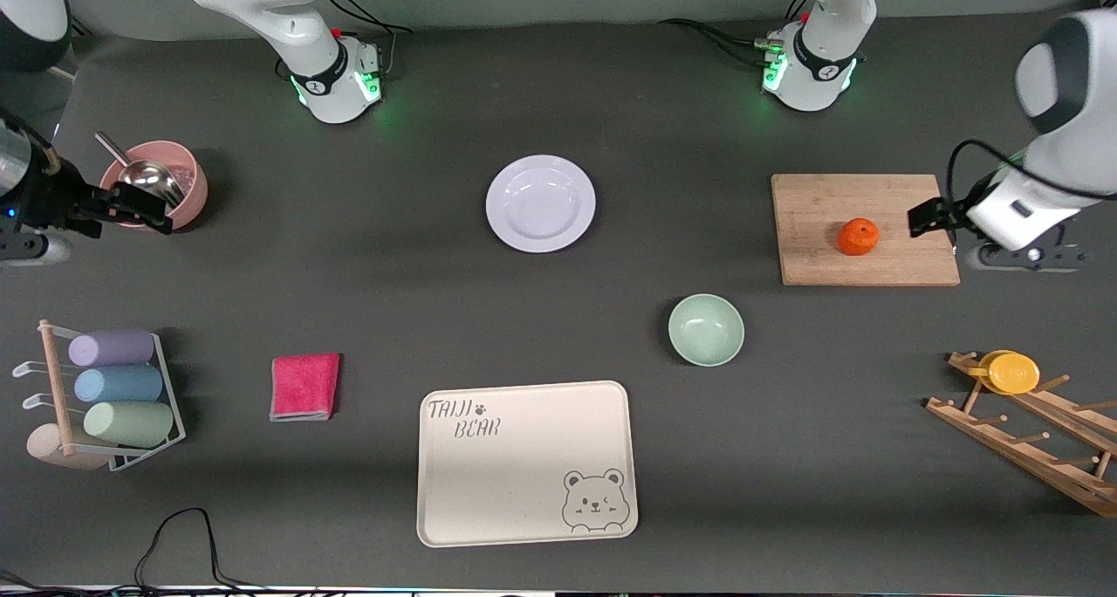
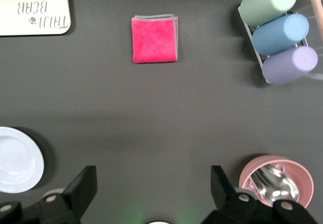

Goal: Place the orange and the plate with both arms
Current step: 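Lower the left gripper onto the orange on the cutting board and grasp it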

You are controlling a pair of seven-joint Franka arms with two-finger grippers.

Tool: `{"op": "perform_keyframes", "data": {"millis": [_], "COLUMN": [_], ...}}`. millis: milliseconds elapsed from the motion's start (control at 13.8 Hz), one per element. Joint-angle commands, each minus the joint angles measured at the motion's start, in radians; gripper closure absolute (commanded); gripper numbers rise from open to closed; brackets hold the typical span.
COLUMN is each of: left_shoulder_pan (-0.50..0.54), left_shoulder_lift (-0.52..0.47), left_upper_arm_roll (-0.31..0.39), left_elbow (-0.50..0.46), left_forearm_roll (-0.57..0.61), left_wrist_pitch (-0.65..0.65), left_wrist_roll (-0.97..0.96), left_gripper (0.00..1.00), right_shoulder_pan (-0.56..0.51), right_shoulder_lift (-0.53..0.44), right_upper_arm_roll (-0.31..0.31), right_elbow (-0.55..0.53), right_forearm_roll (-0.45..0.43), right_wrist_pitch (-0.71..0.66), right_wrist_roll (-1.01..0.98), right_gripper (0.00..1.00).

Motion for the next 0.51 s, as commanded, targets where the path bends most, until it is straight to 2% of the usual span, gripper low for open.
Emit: {"op": "perform_keyframes", "data": {"millis": [0,145,436], "left_shoulder_pan": [-0.006,-0.007,0.002], "left_shoulder_lift": [-0.038,-0.020,0.098], "left_upper_arm_roll": [0.002,0.002,0.002], "left_elbow": [-0.243,-0.392,-0.498], "left_forearm_roll": [0.012,0.010,0.010], "left_wrist_pitch": [0.287,0.514,0.710], "left_wrist_roll": [0.009,0.009,0.008], "left_gripper": [0.00,0.00,0.00], "right_shoulder_pan": [0.052,0.089,0.175], "right_shoulder_lift": [-0.130,-0.174,-0.256], "right_upper_arm_roll": [0.004,0.004,0.005], "right_elbow": [-0.110,-0.146,-0.238], "right_forearm_roll": [0.013,0.013,0.013], "right_wrist_pitch": [-0.001,-0.001,0.023], "right_wrist_roll": [0.092,0.160,0.285], "right_gripper": [0.00,0.00,0.00]}}
